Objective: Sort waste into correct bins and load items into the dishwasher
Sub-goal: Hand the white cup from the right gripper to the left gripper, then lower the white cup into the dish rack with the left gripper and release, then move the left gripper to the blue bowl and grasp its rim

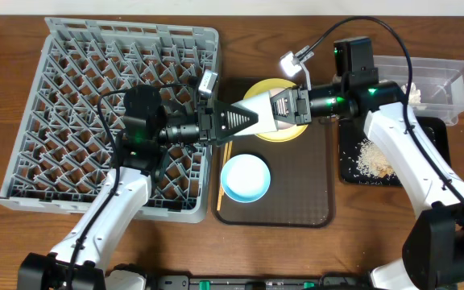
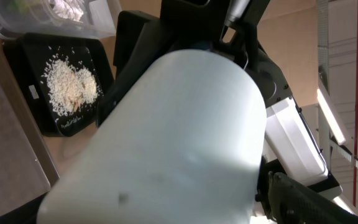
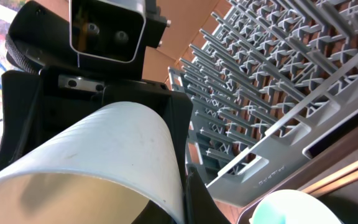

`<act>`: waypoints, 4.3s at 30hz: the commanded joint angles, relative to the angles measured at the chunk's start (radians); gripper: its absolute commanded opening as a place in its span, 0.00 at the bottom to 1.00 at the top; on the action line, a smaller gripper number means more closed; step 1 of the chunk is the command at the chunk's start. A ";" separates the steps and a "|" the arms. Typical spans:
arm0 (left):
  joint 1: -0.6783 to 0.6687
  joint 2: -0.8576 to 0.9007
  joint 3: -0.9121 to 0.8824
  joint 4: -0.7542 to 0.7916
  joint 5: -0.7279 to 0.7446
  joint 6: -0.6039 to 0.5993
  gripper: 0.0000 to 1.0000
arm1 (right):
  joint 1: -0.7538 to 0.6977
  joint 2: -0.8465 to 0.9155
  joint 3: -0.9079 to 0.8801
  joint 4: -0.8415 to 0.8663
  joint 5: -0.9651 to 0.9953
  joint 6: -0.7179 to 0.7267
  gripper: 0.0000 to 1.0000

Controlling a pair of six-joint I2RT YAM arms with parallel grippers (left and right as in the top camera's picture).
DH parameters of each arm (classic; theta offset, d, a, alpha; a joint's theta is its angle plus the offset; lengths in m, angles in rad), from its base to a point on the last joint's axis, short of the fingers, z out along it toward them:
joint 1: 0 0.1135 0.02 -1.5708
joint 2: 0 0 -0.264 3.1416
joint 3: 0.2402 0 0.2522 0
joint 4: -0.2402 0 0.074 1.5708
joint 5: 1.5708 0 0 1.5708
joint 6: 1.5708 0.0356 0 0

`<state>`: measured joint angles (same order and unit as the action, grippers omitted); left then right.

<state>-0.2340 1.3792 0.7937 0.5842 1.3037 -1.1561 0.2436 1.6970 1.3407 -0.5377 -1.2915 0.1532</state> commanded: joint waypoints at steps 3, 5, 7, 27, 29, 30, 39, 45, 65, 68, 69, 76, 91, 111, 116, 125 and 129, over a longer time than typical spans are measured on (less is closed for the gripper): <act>-0.005 -0.004 0.016 0.017 0.020 -0.009 0.89 | 0.044 0.005 0.005 0.000 -0.027 0.008 0.01; -0.005 -0.004 0.016 0.041 0.020 -0.010 0.89 | 0.055 0.005 0.005 0.000 -0.027 0.008 0.01; -0.005 -0.004 0.016 0.055 0.020 -0.018 0.89 | 0.062 0.005 0.005 0.000 -0.026 0.008 0.01; -0.005 -0.003 0.015 0.057 0.024 0.048 0.57 | 0.037 0.005 0.005 0.018 -0.023 0.018 0.07; -0.005 -0.003 0.014 0.055 0.024 0.125 0.47 | 0.033 0.005 0.005 0.018 -0.023 0.018 0.15; -0.005 -0.003 0.013 0.045 0.021 0.202 0.41 | 0.029 0.005 0.005 0.011 -0.023 0.018 0.20; 0.022 0.000 0.013 0.045 0.012 0.399 0.11 | -0.025 0.005 0.005 -0.044 -0.022 0.013 0.28; 0.102 0.000 0.013 0.021 -0.013 0.429 0.06 | -0.122 0.005 0.005 -0.110 -0.014 -0.039 0.30; 0.434 -0.065 0.038 -0.578 -0.439 0.733 0.06 | -0.214 -0.076 0.082 -0.455 0.581 -0.241 0.27; 0.455 -0.128 0.092 -0.800 -0.584 0.849 0.06 | -0.214 -0.125 0.101 -0.497 0.689 -0.241 0.27; 0.457 -0.150 0.122 -0.893 -0.655 0.883 0.06 | -0.214 -0.144 0.102 -0.503 0.717 -0.243 0.27; 0.457 -0.237 0.296 -1.408 -1.042 0.935 0.06 | -0.211 -0.245 0.102 -0.536 0.842 -0.249 0.28; 0.457 0.010 0.287 -1.581 -1.070 0.935 0.06 | -0.210 -0.248 0.102 -0.562 0.850 -0.248 0.27; 0.457 0.026 0.310 -1.564 -1.085 0.946 0.88 | -0.211 -0.248 0.102 -0.578 0.850 -0.248 0.56; 0.457 -0.052 0.310 -1.585 -1.072 0.941 0.89 | -0.211 -0.248 0.102 -0.582 0.850 -0.248 0.60; 0.287 -0.132 0.310 -1.554 -1.017 0.942 0.91 | -0.211 -0.248 0.102 -0.592 0.850 -0.248 0.83; 0.099 -0.152 0.310 -1.470 -1.034 0.944 0.91 | -0.211 -0.248 0.102 -0.596 0.890 -0.247 0.85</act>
<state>-0.0193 1.2499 1.0851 -0.9169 0.2680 -0.2272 0.0303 1.4525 1.4269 -1.1301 -0.4328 -0.0917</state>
